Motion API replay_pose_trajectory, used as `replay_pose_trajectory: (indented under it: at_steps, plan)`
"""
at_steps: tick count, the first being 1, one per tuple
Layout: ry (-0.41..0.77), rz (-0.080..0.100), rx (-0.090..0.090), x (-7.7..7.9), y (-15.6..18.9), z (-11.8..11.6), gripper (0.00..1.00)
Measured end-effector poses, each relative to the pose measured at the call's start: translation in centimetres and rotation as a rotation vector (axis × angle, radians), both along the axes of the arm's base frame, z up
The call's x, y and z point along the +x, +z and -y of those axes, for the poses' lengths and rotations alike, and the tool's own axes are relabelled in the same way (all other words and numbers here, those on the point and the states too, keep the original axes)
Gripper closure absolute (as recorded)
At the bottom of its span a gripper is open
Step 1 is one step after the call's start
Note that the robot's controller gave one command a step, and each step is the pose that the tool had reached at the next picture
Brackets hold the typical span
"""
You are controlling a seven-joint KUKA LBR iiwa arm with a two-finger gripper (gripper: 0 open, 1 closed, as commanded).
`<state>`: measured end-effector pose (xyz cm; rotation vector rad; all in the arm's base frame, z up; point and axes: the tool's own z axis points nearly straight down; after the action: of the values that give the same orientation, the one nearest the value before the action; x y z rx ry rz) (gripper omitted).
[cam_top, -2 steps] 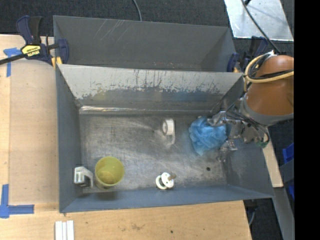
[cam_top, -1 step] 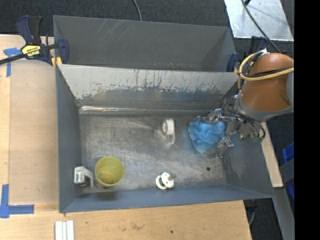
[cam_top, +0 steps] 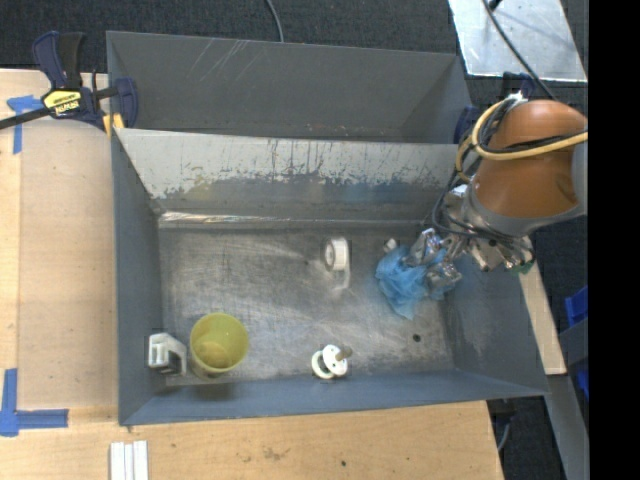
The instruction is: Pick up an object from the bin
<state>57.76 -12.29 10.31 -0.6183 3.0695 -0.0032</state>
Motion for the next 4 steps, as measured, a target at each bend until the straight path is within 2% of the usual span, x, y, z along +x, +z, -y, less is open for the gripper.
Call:
replay_pose_trajectory:
  at_steps: [1, 2, 3, 4]
  plan:
    - [0.000, 0.000, 0.000, 0.0, 0.0, 0.0, 1.00]
    - [-0.005, -0.009, 0.000, 0.9, 9.1, 0.5, 0.00]
    - [-0.006, 0.000, -0.002, 1.3, 11.5, 0.7, 0.00]
    - [0.050, -0.002, -0.002, 1.5, 10.1, 0.8, 0.00]
